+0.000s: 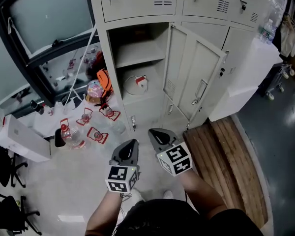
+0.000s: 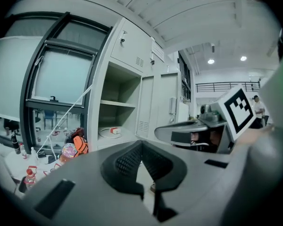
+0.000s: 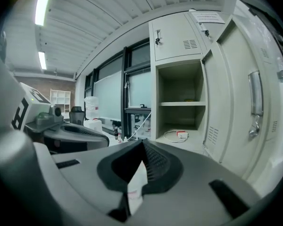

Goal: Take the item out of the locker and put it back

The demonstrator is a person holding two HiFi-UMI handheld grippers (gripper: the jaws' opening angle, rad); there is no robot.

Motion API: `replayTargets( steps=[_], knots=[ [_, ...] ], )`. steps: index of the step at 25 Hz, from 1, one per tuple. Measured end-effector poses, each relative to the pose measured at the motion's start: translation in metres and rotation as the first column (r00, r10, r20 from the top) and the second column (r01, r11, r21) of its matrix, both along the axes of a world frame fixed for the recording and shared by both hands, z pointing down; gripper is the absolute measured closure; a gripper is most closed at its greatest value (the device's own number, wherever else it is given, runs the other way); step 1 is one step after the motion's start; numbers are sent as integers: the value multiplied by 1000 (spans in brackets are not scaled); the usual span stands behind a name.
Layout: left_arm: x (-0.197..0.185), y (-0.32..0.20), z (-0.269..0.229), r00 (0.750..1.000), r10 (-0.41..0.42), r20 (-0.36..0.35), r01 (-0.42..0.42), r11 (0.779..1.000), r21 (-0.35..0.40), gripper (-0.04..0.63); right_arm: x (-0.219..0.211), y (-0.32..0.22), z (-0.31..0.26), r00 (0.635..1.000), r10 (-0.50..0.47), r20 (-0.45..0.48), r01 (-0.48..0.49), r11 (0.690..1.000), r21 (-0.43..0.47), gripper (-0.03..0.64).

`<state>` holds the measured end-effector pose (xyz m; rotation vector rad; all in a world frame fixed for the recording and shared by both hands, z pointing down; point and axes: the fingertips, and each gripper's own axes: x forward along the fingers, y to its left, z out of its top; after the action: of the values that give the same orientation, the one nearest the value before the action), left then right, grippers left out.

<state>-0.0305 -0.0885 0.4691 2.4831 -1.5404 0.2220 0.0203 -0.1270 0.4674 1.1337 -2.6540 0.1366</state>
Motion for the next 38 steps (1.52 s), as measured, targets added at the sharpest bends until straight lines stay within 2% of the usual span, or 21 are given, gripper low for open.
replayTargets(
  steps=[16,38],
  knots=[
    [42,28,0,995,-99,5,99,995,11,592,37,23,0,995,-104,10,104,995,9,617],
    [64,45,-3,993,-114,25,113,993,25,592,54,41,-6,990,-138,22,137,990,33,617]
  ],
)
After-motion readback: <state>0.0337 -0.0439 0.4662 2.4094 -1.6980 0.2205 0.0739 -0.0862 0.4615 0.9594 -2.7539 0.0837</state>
